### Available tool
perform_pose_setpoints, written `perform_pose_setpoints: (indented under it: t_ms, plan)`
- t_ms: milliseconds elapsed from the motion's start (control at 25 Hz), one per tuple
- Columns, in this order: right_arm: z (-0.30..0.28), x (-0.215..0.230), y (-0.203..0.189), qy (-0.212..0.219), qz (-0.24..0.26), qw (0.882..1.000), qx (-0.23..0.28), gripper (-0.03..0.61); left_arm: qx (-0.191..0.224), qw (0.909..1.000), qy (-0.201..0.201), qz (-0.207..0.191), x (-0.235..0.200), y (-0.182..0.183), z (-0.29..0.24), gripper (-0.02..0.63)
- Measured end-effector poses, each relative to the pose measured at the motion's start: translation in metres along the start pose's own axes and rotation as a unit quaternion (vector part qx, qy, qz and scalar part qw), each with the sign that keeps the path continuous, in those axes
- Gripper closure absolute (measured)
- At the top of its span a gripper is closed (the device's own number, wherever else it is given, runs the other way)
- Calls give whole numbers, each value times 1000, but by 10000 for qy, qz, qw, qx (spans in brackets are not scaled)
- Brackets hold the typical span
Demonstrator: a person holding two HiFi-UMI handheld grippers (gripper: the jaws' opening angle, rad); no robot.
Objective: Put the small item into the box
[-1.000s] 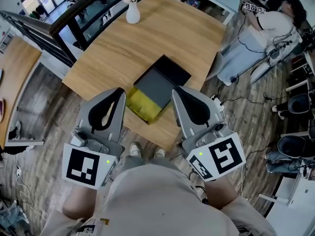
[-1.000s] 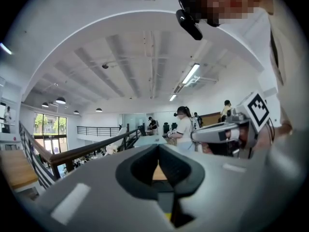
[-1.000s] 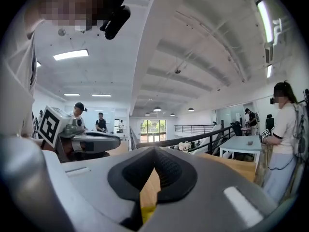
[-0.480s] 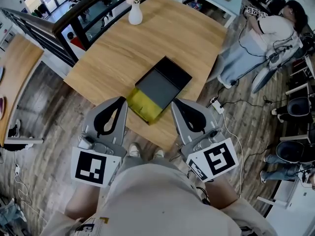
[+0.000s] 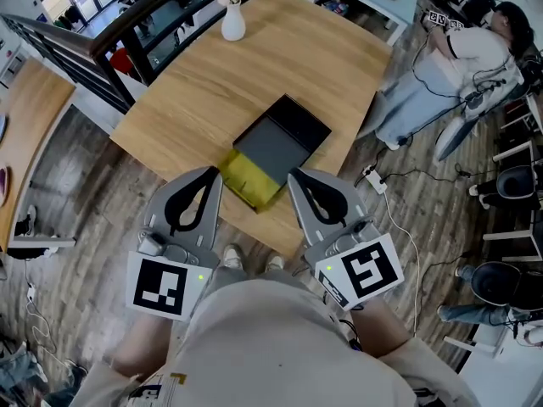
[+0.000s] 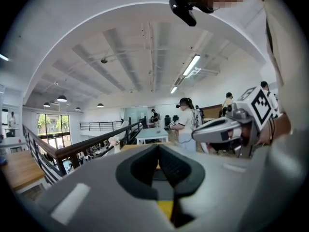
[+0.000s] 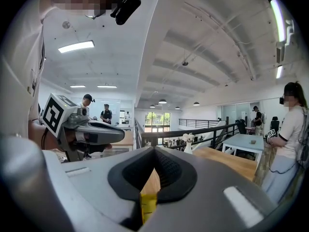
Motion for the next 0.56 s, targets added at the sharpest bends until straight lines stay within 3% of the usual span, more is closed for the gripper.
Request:
perform_pose_setpoints:
  t_ms: [560]
  plan:
    - [-9, 0, -4, -48, -2, 10000, -33, 580, 25, 9999, -104, 41, -2, 0, -3, 611]
Point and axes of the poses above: the fingertips, and each gripper's own axes: z backward along the fingers, x to its right, y out of its top, the point moved 2 cm from there along z, backward along the fingers, and after that the axes turned 12 degrees about -y, right-handed, at the moved point
